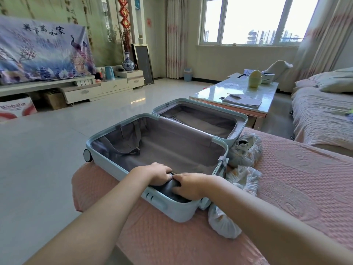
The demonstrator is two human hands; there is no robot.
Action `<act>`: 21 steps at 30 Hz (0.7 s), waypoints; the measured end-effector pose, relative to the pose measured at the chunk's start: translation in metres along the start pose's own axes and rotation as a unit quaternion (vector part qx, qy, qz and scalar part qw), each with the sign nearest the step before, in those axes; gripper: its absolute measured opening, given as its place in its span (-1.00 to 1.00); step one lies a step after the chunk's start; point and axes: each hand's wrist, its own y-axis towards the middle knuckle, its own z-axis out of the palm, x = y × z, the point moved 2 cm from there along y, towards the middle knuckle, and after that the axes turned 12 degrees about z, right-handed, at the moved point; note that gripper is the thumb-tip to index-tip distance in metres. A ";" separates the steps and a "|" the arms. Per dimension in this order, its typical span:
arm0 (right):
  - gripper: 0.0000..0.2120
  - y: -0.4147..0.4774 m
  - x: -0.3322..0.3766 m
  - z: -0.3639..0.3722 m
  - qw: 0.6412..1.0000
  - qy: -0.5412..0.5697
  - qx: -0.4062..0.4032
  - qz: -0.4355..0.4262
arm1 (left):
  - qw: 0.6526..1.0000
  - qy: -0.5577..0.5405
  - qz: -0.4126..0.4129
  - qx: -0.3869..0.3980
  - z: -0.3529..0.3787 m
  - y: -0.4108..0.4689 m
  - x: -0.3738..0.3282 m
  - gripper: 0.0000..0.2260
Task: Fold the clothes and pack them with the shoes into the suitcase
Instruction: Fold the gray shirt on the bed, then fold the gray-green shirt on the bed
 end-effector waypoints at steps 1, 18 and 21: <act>-0.55 -0.002 -0.003 -0.003 0.999 0.024 -0.037 -0.005 | 1.000 -0.007 0.001 -0.027 -0.003 -0.003 -0.005 -0.57; -0.72 -0.219 -0.315 -0.043 0.917 0.150 -0.269 0.253 | 0.910 -0.124 0.287 -0.273 -0.046 0.054 -0.357 -0.82; -0.71 -0.274 -0.398 -0.028 0.895 0.164 -0.253 0.330 | 0.906 -0.118 0.325 -0.245 -0.032 0.077 -0.454 -0.80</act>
